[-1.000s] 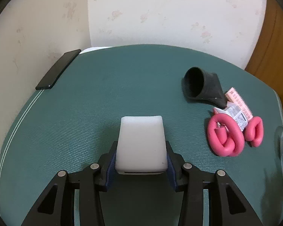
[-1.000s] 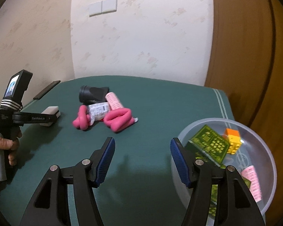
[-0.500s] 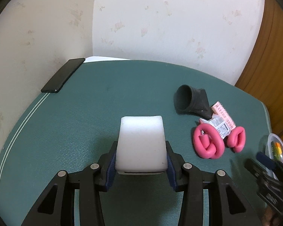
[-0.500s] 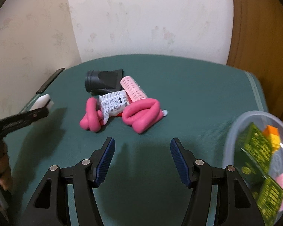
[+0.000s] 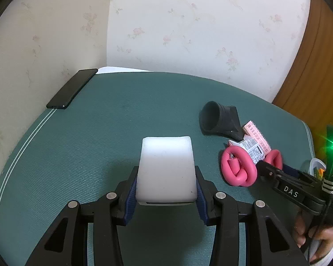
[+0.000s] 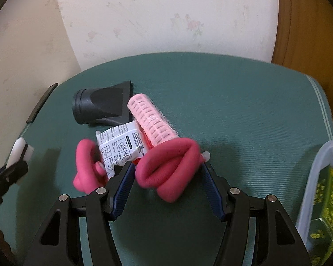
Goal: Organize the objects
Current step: 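Grasp the pink foam curler with the right gripper and lift it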
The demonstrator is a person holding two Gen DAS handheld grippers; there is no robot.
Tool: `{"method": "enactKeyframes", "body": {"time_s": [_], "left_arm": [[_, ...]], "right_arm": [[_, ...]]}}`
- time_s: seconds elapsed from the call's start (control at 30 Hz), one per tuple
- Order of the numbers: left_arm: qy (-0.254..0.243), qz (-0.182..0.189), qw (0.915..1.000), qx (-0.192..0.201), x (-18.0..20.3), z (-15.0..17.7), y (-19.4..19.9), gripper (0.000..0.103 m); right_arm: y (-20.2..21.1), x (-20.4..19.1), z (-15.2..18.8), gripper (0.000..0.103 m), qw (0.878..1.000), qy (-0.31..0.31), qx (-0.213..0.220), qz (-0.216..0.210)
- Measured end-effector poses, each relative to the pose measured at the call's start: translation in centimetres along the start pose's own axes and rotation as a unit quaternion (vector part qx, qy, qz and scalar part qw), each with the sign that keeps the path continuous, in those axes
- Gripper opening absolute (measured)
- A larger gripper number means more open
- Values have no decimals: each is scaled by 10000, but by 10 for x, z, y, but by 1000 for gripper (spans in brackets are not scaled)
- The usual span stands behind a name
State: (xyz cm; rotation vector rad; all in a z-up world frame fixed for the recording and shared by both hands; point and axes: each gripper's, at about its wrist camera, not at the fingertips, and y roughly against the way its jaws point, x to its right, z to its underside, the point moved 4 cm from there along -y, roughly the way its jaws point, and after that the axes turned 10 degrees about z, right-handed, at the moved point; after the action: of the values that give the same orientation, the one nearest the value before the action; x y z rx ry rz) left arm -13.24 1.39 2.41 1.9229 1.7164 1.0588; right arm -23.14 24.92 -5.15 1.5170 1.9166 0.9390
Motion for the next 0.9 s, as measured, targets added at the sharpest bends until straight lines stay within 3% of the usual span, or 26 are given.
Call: {"method": "enactKeyframes", "body": {"time_s": [0.2, 0.5, 0.9], "left_arm": [[-15, 0, 10000, -6, 1, 1, 0, 47], [-70, 39, 10000, -11, 5, 3, 0, 47], [-275, 116, 9996, -16, 18, 9, 1, 47]], "right_arm": [[0, 4, 3, 57, 9999, -94, -16, -94], [24, -1, 17, 56, 9995, -23, 132, -282], [78, 24, 25, 56, 9966, -346, 651, -360]]}}
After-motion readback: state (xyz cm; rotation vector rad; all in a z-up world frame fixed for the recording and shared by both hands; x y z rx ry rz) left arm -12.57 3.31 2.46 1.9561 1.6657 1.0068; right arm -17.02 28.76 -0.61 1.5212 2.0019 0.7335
